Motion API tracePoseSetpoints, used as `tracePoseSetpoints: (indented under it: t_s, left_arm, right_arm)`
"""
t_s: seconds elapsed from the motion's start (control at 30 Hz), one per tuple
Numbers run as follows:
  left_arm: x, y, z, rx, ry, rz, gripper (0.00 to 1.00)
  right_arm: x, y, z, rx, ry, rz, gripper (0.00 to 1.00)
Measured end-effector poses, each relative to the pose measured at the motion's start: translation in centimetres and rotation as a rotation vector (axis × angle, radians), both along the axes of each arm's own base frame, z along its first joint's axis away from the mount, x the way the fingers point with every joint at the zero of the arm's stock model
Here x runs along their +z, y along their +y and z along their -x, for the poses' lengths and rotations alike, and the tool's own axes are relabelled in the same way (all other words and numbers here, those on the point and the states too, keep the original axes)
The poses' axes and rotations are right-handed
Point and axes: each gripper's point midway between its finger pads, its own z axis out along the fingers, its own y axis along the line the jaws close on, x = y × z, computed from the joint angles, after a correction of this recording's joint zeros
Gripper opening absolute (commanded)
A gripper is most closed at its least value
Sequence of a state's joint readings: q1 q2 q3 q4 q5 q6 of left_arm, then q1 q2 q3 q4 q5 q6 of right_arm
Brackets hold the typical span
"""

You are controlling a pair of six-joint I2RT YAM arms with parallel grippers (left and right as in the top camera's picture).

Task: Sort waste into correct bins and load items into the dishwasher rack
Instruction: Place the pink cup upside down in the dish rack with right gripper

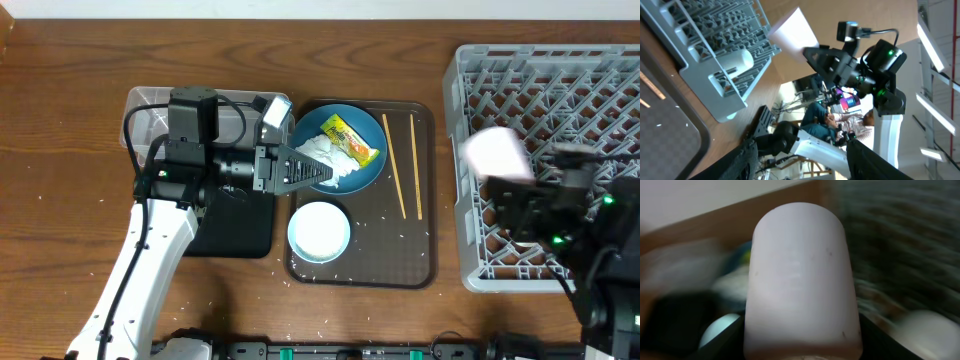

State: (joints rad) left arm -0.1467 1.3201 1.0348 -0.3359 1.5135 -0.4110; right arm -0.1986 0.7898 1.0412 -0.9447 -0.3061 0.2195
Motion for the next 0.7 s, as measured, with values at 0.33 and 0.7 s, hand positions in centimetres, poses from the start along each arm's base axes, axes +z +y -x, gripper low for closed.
tracePoseSetpoints:
  t_s: [0.33, 0.7]
  left_arm:
    - [-0.2, 0.0, -0.3, 0.016, -0.002, -0.013, 0.60]
    - [-0.3, 0.0, -0.3, 0.018, -0.002, -0.015, 0.60]
  right_arm:
    - [-4.5, -14.7, 3.2, -0.779, 0.226, -0.018, 0.40]
    - [-12.6, -17.4, 2.0, -0.862, 0.519, -0.207, 0.63]
